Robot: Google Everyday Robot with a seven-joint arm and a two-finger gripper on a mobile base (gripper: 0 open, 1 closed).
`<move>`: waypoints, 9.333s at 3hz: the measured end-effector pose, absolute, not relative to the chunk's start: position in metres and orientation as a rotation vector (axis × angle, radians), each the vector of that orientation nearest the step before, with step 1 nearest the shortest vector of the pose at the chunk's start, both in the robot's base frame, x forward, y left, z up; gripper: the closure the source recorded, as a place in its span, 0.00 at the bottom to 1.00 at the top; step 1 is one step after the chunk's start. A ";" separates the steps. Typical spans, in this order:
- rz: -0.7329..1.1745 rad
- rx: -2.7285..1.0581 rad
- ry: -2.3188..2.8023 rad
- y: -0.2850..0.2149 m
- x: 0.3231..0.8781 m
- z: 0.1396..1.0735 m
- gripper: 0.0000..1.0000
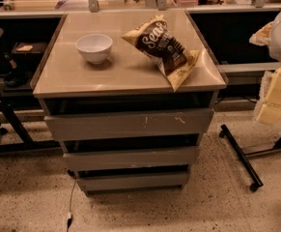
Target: Open top drawer
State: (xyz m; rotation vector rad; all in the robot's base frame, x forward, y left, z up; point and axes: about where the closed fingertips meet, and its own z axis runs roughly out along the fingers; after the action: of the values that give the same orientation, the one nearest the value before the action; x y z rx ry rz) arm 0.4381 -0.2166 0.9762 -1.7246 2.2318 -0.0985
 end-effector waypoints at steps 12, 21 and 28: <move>-0.101 -1.759 2.439 -0.125 0.546 0.695 0.00; 0.099 -1.815 2.408 -0.125 0.514 0.661 0.00; 0.220 -1.868 2.351 -0.126 0.508 0.651 0.00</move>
Offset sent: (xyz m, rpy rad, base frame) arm -0.0105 0.0212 -0.0186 -0.1435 -0.0686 -0.0128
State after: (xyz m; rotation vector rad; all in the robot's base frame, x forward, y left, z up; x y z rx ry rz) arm 0.5078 -0.1259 0.6507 -1.8683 2.3506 0.2202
